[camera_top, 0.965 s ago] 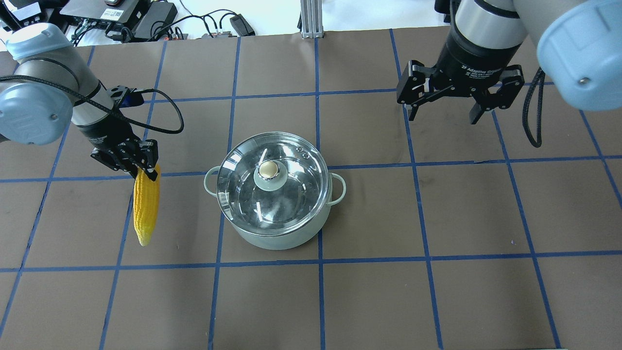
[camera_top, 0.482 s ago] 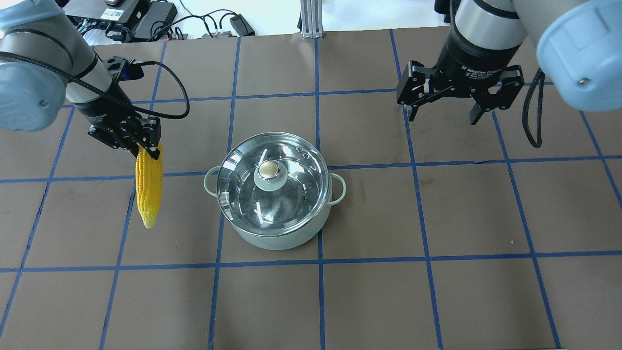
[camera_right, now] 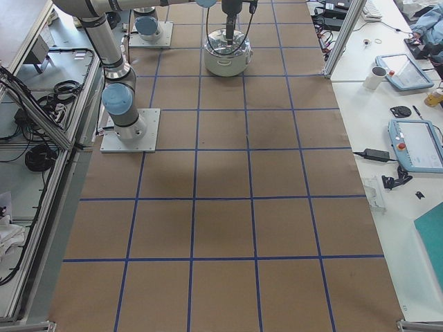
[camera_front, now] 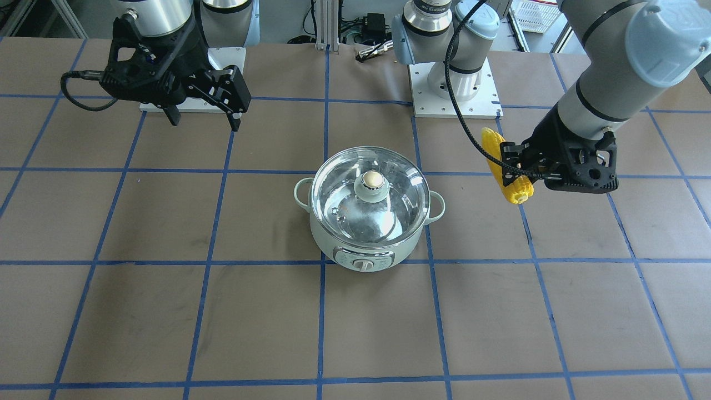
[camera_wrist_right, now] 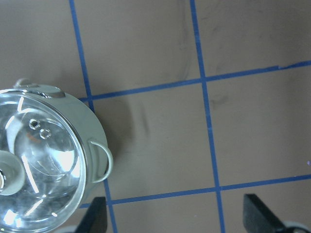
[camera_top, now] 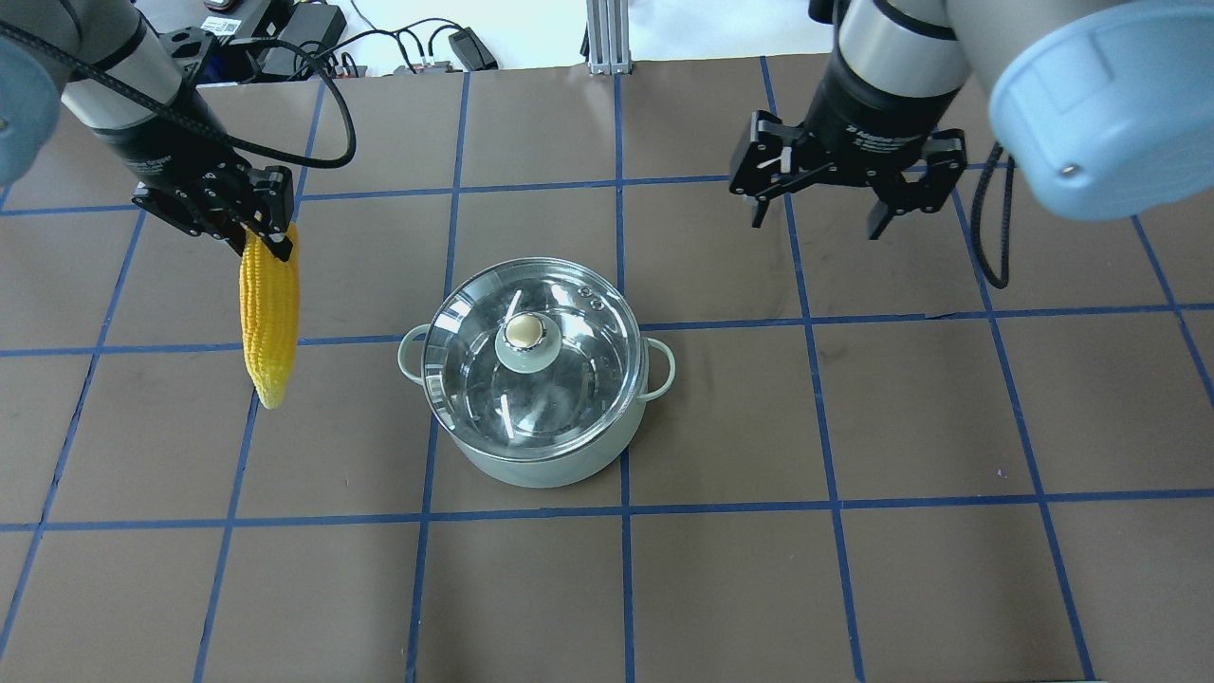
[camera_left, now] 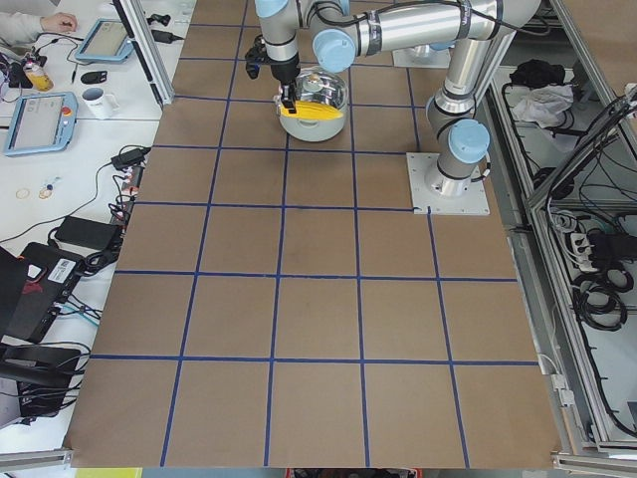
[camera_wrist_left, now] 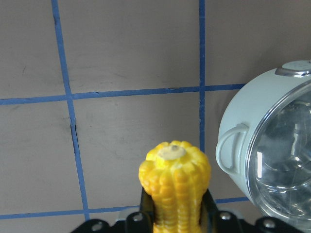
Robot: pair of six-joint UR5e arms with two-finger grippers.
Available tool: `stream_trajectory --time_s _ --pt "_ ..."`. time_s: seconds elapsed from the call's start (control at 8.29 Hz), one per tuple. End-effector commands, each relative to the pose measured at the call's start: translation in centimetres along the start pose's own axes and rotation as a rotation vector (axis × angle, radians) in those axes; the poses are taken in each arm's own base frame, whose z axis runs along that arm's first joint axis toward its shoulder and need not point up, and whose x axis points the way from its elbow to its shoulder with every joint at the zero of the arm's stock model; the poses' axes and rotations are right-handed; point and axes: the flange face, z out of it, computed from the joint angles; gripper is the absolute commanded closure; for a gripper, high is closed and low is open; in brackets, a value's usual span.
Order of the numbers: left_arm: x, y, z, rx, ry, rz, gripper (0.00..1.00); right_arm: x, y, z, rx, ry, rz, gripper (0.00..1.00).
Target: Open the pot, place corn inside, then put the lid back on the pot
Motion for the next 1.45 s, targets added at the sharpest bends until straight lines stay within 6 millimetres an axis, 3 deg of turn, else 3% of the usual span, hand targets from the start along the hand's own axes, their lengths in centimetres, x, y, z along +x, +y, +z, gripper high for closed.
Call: stream_trajectory --time_s 0.0,0.24,0.36,0.48,0.72,1.33 --pt "0.0 0.4 -3.5 0.029 -0.012 -0.008 1.00 -10.6 2.2 3.5 0.055 -0.042 -0.014 0.00" --pt "0.1 0.4 -3.5 0.030 -0.011 0.007 1.00 -17.8 1.4 9.3 0.066 -0.063 0.033 0.00" --pt "0.1 0.4 -3.6 0.029 -0.012 0.007 1.00 -20.3 2.3 10.5 0.073 -0.052 0.038 0.00" --pt "0.1 0.4 -3.6 0.030 -0.011 0.009 1.00 -21.6 2.9 11.8 0.094 -0.015 0.015 0.00" --pt "0.1 0.5 -3.4 0.025 -0.012 0.036 1.00 -23.1 2.6 14.3 0.096 -0.028 0.047 0.00" --pt "0.1 0.4 -3.0 0.017 -0.008 0.036 1.00 -24.7 4.5 16.6 0.061 -0.006 0.022 0.11"
